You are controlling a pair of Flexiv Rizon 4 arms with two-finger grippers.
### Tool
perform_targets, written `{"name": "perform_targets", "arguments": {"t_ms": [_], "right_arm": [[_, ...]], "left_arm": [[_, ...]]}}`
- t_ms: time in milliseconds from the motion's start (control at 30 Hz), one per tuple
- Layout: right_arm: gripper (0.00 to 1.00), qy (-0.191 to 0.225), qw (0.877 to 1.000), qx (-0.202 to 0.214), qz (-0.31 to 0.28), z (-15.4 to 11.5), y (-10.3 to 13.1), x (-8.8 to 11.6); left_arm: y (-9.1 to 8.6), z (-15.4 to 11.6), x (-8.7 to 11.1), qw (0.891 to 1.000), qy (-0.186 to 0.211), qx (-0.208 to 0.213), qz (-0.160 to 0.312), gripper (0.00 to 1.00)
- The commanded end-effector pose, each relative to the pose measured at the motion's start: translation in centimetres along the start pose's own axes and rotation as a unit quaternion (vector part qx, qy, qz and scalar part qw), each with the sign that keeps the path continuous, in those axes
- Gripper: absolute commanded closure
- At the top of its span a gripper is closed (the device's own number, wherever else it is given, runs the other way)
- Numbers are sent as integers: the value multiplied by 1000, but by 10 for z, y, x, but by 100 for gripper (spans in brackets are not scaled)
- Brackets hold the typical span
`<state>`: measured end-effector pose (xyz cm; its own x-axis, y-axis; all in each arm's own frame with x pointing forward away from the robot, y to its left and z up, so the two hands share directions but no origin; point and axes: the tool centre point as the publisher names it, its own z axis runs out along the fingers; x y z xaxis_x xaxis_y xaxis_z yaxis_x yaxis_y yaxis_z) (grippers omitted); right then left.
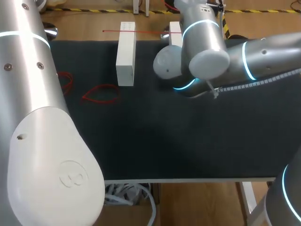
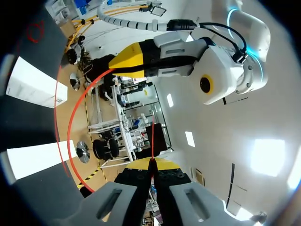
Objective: Grab the tape and strap the tape.
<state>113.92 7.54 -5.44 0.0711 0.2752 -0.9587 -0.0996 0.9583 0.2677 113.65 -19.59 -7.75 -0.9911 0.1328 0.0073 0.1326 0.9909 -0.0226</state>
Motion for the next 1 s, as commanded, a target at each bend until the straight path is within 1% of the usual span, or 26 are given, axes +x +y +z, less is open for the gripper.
{"name": "perform_targets", "arguments": {"t_ms": [33, 100, 167, 233, 300, 333, 500, 567, 667, 767, 833, 933, 1000], "right_arm": [[100, 6, 1000, 0, -1, -1, 0, -4], [100, 6, 1000, 0, -1, -1, 0, -4], [100, 11, 1000, -8, -25, -1, 4, -4], [100, 20, 998, -17, -61, -1, 8, -4], [100, 26, 997, -6, -72, -2, 11, -3], [100, 25, 997, -7, -71, -2, 12, -2], [100, 27, 994, -12, -108, -3, 18, -5], [100, 21, 993, -12, -112, -2, 20, -7], [100, 21, 991, -13, -129, -1, 22, -6], [100, 26, 991, -10, -130, 0, 22, -5], [100, 36, 987, 3, -154, 0, 21, -3], [100, 40, 986, 11, -161, 1, 19, -2], [100, 41, 987, 12, -156, 3, 22, 0]], "left_arm": [[-2, -2, -1, 1000, 2, -3, -1, 100], [-2, -2, -1, 1000, 2, -3, -1, 100], [-2, -2, -1, 1000, 2, -3, -1, 100], [-2, -2, -1, 1000, 2, -3, -1, 100], [-2, -2, -1, 1000, 2, -3, -1, 100], [-2, -2, -1, 1000, 2, -3, -1, 100], [-2, -2, -1, 1000, 2, -3, -1, 100], [-2, -2, -1, 1000, 2, -3, -1, 100], [-2, -2, -1, 1000, 2, -3, -1, 100], [-2, -2, -1, 1000, 2, -3, -1, 100], [-2, -2, -1, 1000, 2, -3, -1, 100], [-2, -2, -1, 1000, 2, -3, -1, 100], [-2, -2, -1, 1000, 2, -3, -1, 100]]}}
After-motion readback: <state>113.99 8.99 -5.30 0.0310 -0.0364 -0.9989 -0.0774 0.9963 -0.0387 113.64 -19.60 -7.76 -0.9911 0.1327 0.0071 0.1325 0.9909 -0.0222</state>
